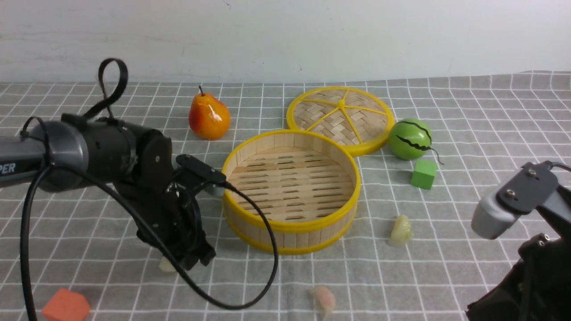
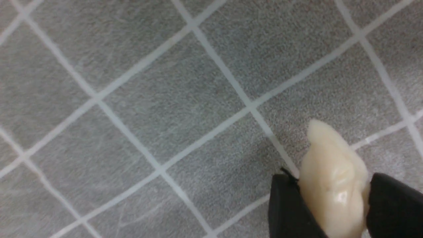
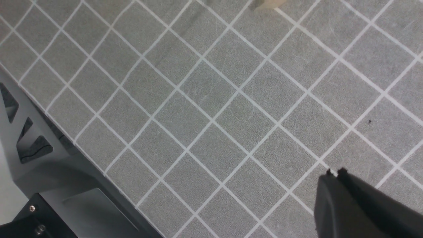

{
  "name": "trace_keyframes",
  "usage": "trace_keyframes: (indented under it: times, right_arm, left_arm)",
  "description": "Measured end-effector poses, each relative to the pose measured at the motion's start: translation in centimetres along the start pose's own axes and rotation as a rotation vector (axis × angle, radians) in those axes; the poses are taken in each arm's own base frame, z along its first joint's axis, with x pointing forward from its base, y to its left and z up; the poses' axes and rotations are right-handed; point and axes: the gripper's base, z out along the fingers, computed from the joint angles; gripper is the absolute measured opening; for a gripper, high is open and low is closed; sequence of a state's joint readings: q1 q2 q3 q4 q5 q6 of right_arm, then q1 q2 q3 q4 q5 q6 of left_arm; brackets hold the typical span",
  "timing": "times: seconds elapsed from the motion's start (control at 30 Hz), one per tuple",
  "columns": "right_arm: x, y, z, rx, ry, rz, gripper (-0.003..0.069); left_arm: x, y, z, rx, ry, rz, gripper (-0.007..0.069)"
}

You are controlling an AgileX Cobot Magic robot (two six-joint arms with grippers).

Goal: Put the dumplings into the steamer on the table with the grey tablecloth.
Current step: 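Place the dumpling into the bamboo steamer basket with the left gripper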

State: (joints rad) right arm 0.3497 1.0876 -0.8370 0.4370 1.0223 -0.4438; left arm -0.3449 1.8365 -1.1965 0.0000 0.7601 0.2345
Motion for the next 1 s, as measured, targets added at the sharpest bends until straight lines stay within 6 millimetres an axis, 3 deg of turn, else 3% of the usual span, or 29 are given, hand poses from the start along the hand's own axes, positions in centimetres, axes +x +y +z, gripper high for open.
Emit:
trace_keyframes:
  times: [0.17, 0.27, 0.4, 0.47, 0.57, 0.6, 0.8, 1.0]
  right_arm:
    - [0.0, 0.0, 0.0, 0.002, -0.005, 0.0, 0.0]
    - [-0.2, 0.0, 0.0, 0.004, -0.018, 0.002, 0.0001]
    - [-0.2, 0.0, 0.0, 0.002, -0.026, 0.006, 0.0001]
    - [-0.2, 0.0, 0.0, 0.002, -0.026, 0.013, 0.0003]
    - [-0.1, -0.1, 0.0, 0.009, -0.015, 0.035, 0.0003]
    - [0.0, -0.1, 0.0, 0.016, -0.003, 0.045, 0.0003]
    - [0.2, -0.4, 0.0, 0.042, 0.025, 0.082, 0.0003]
    - [0.1, -0.6, 0.4, 0.042, 0.042, 0.093, 0.0003]
  left_arm:
    - [-3.5, 0.1, -6.5, 0.033, -0.138, -0.164, 0.0289]
    - [-6.3, -1.5, -10.4, 0.055, -0.262, -0.164, 0.0289]
    - [-9.0, -3.9, -11.5, 0.07, -0.325, -0.139, 0.0289]
    - [-10.4, -4.7, -10.8, 0.075, -0.327, -0.165, 0.0289]
    - [-12.3, -4.7, -8.0, 0.058, -0.3, -0.221, 0.0289]
    - [-13.0, -4.3, -6.0, 0.034, -0.273, -0.244, 0.0289]
    - [-13.8, -3.6, 0.1, -0.027, -0.178, -0.273, 0.0289]
    - [-14.0, -3.6, 1.9, -0.027, -0.172, -0.273, 0.0293]
